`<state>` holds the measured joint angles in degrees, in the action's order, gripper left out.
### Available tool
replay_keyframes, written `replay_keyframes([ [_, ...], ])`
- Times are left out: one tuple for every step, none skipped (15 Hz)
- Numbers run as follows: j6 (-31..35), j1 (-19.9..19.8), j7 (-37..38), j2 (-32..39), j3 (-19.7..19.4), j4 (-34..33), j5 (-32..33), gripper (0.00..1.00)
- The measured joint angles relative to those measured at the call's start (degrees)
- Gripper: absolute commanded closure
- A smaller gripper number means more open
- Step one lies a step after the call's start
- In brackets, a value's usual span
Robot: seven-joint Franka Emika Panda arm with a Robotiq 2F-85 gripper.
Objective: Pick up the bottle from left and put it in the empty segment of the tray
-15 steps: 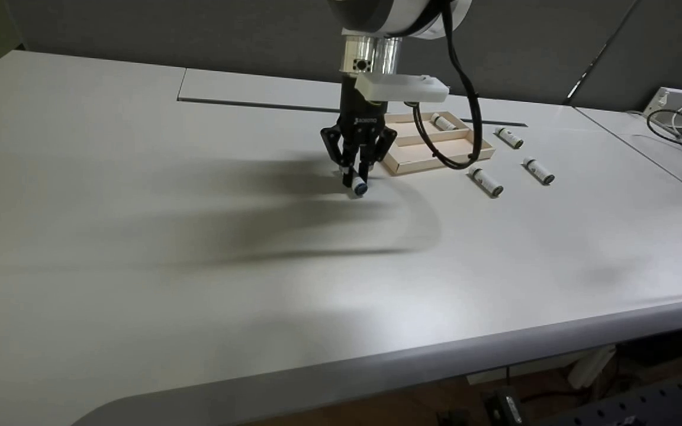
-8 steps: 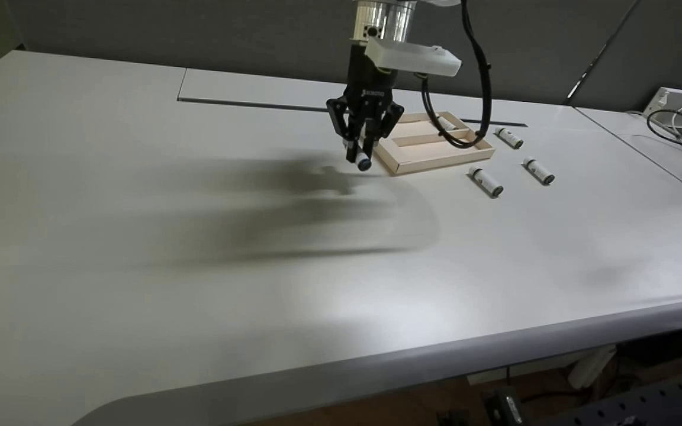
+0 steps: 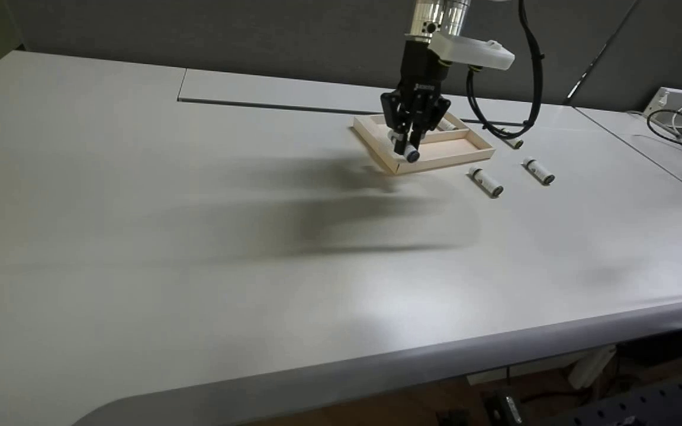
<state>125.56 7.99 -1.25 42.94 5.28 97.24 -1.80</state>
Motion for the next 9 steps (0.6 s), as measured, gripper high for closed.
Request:
replay_keyframes([
  [-0.5,-0.9,-1.1,0.0,-0.4,0.0,0.2,0.93],
  [-1.1,-1.8,-2.0,0.0,-0.6,0.0,0.3,0.93],
  [-1.8,-2.7,-2.9,0.0,-0.8,0.0,0.4,0.93],
  [-2.4,-3.4,-3.7,0.0,-0.9,-0.1,0.4,0.93],
  [-3.0,-4.1,-4.4,0.0,-1.1,-0.2,0.5,0.93],
  [-3.7,-4.6,-4.8,0.0,-1.2,-0.4,0.6,0.93],
  [-4.2,-5.0,-5.3,0.0,-1.4,-0.6,0.7,0.93],
  [-4.6,-5.4,-5.6,0.1,-1.5,-0.8,0.7,0.93],
  [-5.0,-5.6,-5.7,0.2,-1.6,-1.1,0.8,0.93],
])
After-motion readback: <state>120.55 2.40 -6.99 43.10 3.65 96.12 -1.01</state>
